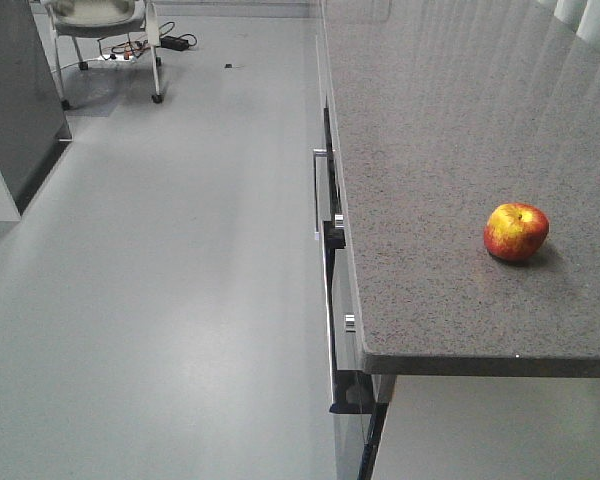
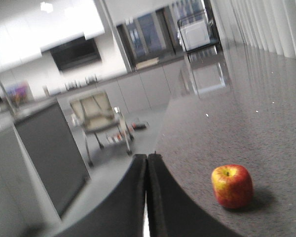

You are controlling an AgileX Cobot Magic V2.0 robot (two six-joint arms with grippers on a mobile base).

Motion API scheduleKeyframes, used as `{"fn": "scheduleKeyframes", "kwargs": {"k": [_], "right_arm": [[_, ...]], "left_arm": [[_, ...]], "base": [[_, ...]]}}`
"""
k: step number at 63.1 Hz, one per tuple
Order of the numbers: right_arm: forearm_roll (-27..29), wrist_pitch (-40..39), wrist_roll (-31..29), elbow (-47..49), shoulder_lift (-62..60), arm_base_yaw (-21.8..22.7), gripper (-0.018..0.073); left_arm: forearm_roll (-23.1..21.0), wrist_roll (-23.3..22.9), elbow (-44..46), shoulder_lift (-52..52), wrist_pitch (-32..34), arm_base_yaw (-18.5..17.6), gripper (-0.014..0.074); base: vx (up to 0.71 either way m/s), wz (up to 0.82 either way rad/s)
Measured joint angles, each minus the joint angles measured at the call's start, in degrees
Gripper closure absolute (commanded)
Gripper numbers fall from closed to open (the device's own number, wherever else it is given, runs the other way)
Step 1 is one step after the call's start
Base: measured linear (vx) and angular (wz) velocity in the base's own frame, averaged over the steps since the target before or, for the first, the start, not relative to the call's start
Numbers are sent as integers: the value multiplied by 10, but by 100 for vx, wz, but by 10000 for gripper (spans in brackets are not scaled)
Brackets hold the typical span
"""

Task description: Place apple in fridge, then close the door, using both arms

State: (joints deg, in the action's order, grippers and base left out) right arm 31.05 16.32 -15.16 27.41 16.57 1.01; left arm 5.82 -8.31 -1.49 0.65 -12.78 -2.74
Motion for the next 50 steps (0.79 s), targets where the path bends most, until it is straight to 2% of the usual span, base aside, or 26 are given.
{"fn": "scheduleKeyframes", "kwargs": {"k": [7,14,18,28,33,50], "right_arm": [[-74,56,-3,97,104,0,538],[-121,95,-4,170,187,0,446],[-131,108,-4,199,222,0,352],[-136,103,-5,232,277,0,-18],[-144,89,-8,234,291,0,-168],[-162,102,-17,236,308,0,-145]], "left_arm": [[0,0,0,0,0,0,603],[0,0,0,0,0,0,603],[0,0,0,0,0,0,603],[0,0,0,0,0,0,603],[0,0,0,0,0,0,603],[0,0,0,0,0,0,603]], "base": [[0,0],[0,0],[0,0],[0,0],[0,0],[0,0]]}}
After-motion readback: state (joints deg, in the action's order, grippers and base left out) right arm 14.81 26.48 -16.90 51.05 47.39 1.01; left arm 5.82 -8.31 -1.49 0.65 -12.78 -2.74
